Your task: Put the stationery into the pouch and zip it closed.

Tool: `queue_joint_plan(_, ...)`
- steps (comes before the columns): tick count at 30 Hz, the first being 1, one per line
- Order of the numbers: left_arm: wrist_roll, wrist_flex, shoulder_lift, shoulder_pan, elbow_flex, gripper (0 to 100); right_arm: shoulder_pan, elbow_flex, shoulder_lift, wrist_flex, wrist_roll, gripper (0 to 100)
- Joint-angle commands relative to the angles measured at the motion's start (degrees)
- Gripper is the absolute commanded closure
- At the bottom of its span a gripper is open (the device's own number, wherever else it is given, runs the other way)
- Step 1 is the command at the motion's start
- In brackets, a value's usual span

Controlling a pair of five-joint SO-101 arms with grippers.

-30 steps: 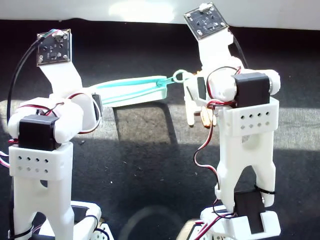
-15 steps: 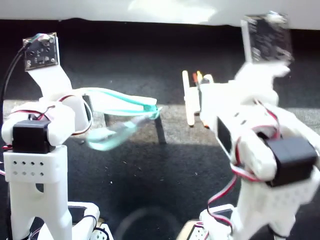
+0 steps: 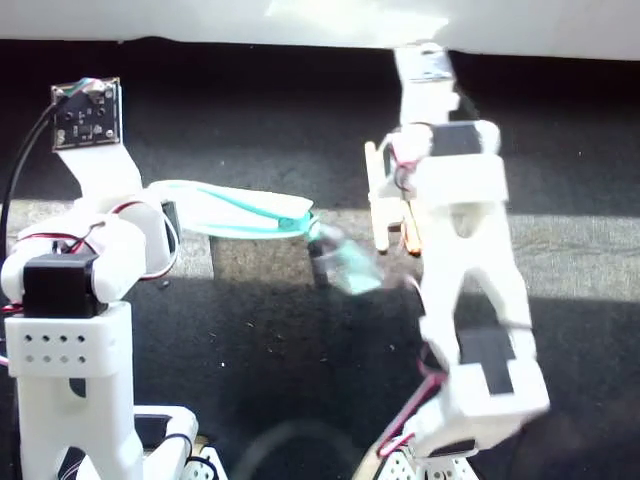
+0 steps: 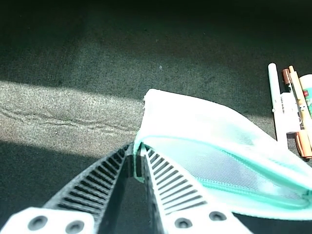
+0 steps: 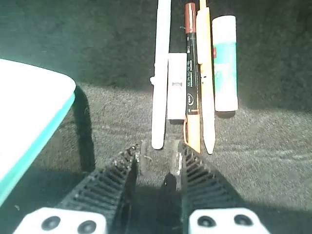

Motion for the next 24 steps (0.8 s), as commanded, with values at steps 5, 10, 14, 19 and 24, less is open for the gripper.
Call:
queue_joint_plan(5, -0.35, -0.7, -0.04, -0.04, -0.04, 99, -2.68, -26.42, 26.15, -3.03, 0.26, 77.8)
queue_joint_plan(10, -0.44, -0.7, -0.04, -0.13, 0.04, 99, -3.74, -47.78, 40.31, -0.31, 0.44, 79.1)
queue_joint_plan(14, -0.35, -0.7, -0.13, -0.13, 0.04, 99, -3.56, -60.53, 49.54, -0.48, 0.53, 79.7)
queue_joint_plan(19, -0.44, -0.7, -0.13, -0.13, 0.04, 99, -2.86, -68.53, 57.63, -0.57, 0.53, 79.7)
queue_joint_plan(24, -0.44, -0.62, -0.13, -0.13, 0.04, 99, -2.86, -69.32, 62.2, -4.0, 0.62, 79.7)
